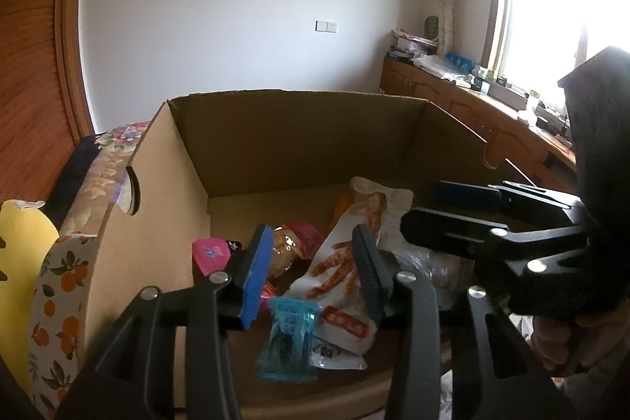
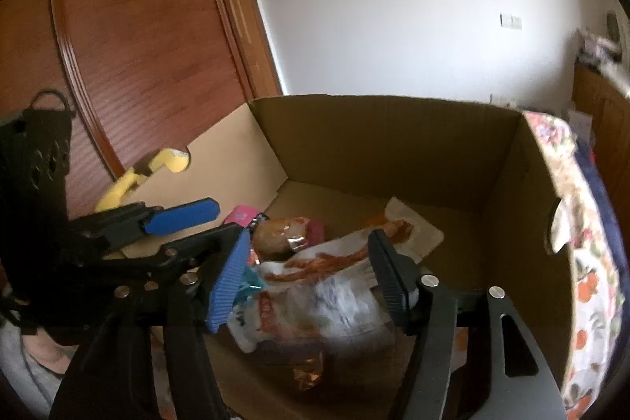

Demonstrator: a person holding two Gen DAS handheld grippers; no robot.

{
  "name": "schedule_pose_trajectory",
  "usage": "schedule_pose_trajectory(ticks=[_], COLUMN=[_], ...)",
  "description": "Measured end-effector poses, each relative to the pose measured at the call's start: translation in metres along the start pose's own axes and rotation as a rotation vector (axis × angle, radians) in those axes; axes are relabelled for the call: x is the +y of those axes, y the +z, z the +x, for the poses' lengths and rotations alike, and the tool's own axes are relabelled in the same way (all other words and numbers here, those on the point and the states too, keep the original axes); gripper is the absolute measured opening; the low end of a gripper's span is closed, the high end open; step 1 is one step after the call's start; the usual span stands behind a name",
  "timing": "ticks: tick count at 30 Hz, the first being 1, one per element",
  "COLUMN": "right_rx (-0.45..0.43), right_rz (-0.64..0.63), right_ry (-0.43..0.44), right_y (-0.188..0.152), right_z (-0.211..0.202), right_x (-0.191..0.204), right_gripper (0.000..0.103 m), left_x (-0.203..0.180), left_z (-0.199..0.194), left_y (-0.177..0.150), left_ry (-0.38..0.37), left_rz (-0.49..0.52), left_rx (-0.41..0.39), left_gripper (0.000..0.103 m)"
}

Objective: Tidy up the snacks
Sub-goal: 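Open both tools to drop the pouch and wrapper into the box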

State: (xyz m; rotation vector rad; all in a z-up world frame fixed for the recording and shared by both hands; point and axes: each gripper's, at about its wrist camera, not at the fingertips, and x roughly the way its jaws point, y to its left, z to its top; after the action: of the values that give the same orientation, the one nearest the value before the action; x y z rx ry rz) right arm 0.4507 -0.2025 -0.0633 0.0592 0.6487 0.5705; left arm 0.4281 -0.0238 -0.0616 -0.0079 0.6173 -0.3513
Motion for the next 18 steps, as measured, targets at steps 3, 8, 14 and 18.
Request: schedule_pose_trajectory(ticks=[3, 8, 14, 18], right_rx=[-0.015, -0.038, -0.105, -0.122], right_rz=[0.001, -0.024, -0.032, -0.043], right_ry=[-0.014, -0.021, -0.017, -0.036], right_y=[-0.001, 0.0, 0.002, 0.004], right_z=[-0.002, -0.003, -0.015, -0.018], right_x=[-0.002, 0.007, 0.01, 0.012], right_gripper=[0.07, 0.072, 0.072, 0.072], left_x=[-0.001, -0.001, -0.006, -0.009], left_z=[0.0, -0.001, -0.014, -0.032], left_y=[0.0, 0.0, 0.004, 0.005], left_ry=[0.005, 0.009, 0.03, 0.051], left_rz=[0.005, 0.005, 0.028, 0.051], left_rx=[-0.014, -0.014, -0.037, -0.06], left_gripper=[0.046, 0.048, 0.049, 0.05])
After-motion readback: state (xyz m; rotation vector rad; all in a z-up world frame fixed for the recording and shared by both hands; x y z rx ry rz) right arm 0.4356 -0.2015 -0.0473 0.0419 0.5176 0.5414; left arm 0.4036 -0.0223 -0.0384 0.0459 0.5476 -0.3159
